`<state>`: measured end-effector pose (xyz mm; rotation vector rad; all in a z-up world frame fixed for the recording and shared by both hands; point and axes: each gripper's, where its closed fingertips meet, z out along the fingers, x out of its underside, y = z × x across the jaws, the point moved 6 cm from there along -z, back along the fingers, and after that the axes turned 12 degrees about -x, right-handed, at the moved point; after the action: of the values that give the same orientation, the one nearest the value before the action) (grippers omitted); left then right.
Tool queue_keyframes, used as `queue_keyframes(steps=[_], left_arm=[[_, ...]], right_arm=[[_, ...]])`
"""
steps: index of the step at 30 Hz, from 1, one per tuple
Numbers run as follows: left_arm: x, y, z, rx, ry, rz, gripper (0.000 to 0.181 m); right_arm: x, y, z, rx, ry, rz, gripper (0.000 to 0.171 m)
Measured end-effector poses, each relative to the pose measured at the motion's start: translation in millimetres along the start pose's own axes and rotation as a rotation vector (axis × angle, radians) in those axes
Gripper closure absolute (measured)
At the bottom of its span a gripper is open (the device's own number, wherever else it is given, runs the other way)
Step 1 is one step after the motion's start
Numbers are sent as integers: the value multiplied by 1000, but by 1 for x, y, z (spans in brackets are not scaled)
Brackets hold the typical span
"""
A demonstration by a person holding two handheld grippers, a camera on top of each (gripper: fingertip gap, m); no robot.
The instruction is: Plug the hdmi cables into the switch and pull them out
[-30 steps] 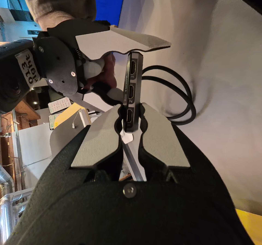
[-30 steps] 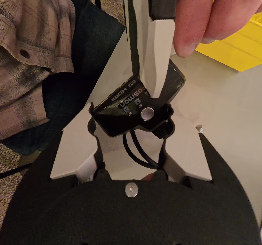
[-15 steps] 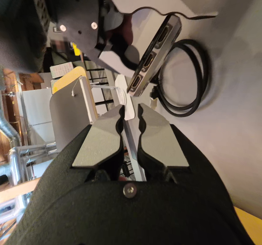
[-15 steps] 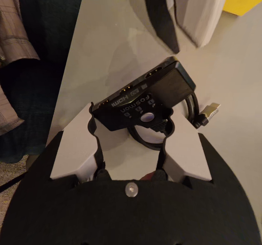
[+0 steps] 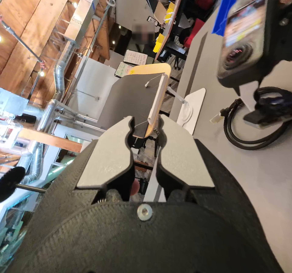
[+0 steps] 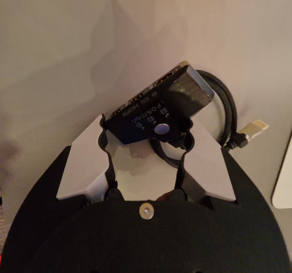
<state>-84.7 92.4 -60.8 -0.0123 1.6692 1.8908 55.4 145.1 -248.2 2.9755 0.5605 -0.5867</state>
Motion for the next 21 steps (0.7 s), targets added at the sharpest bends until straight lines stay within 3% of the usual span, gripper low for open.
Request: queue_keyframes(steps=[7,14,21], left_arm=[[-1,32,-9,-79,22,-105,130],[4,60,-17,-138,49,-214,114],[5,92,-27,-172,73,-334,79]], right_arm=[[2,0,2,-43,-36,39,69],[-3,1,-26,7,-94,57,68],[-4,9,-44,75,-118,54,73]])
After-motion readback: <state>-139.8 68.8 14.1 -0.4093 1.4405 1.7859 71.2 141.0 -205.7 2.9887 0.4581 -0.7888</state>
